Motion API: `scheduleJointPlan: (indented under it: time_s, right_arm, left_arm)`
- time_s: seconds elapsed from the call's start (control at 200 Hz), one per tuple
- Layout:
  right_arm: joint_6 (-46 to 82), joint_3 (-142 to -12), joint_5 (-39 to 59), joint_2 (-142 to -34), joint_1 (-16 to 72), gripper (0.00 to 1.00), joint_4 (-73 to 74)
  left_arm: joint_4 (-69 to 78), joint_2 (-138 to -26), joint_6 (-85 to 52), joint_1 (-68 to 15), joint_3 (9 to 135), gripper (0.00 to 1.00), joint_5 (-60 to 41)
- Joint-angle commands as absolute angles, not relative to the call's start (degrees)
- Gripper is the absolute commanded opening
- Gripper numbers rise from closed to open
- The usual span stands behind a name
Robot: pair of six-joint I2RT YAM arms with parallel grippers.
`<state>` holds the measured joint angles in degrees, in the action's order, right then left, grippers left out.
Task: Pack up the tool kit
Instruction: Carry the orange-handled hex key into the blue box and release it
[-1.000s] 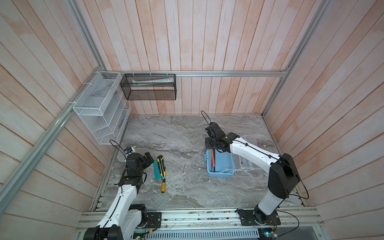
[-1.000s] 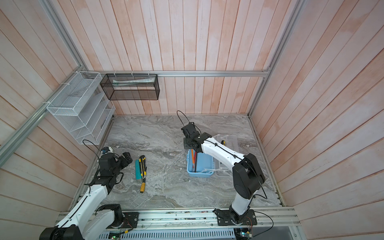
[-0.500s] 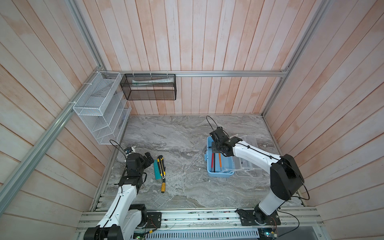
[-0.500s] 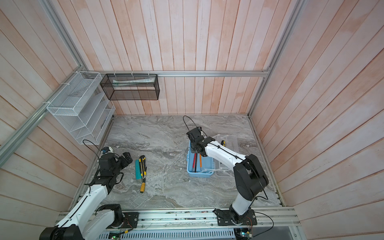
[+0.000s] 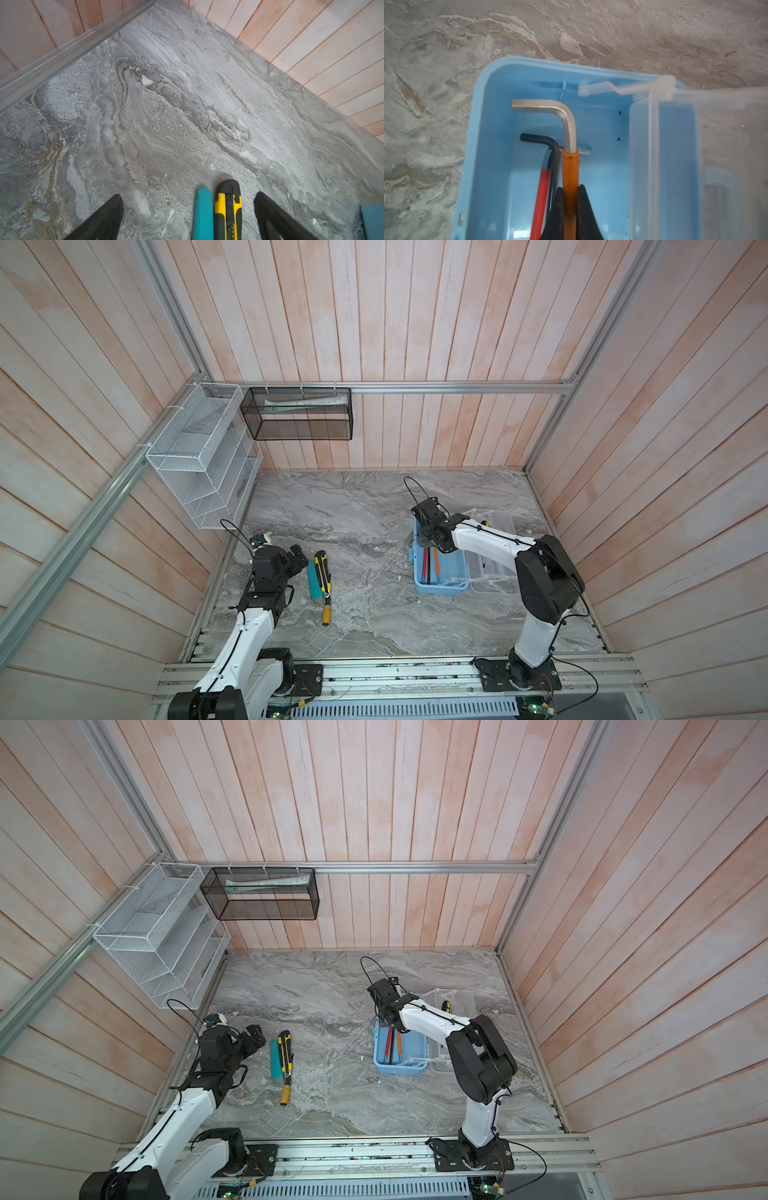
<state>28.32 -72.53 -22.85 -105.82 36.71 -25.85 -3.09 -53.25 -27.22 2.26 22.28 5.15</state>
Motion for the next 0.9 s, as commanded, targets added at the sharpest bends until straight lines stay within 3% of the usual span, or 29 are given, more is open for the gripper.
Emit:
scheduleJointPlan:
  time_s: [0.0,0.305,0.435,0.695,0.895]
  right_arm:
    - [27.82,-74.63,-24.61,-106.95,36.61,0.0,-25.15]
    - [27.69,-74.58,-24.42,-107.67,36.47,0.08,-25.84]
    - [27.77,-74.7,-24.21,-107.58,36.4,0.16,-26.27]
    - [26.99,-77.01,-23.57,-105.9,36.53,0.2,-29.87]
    - [23.21,-79.22,-12.04,-101.47,39.36,0.26,-25.24]
  left_arm:
    - [-2.97,-53.69,-27.42,2.55,22.22,1.0,5.54]
    - [-2.83,-54.36,-27.12,2.55,22.53,1.0,5.12]
    - [-2.89,-54.35,-27.12,2.55,22.42,1.0,5.14]
    - [-2.9,-54.17,-27.14,2.5,22.33,1.0,5.19]
    - [-2.9,-54.23,-27.25,2.54,22.46,1.0,5.19]
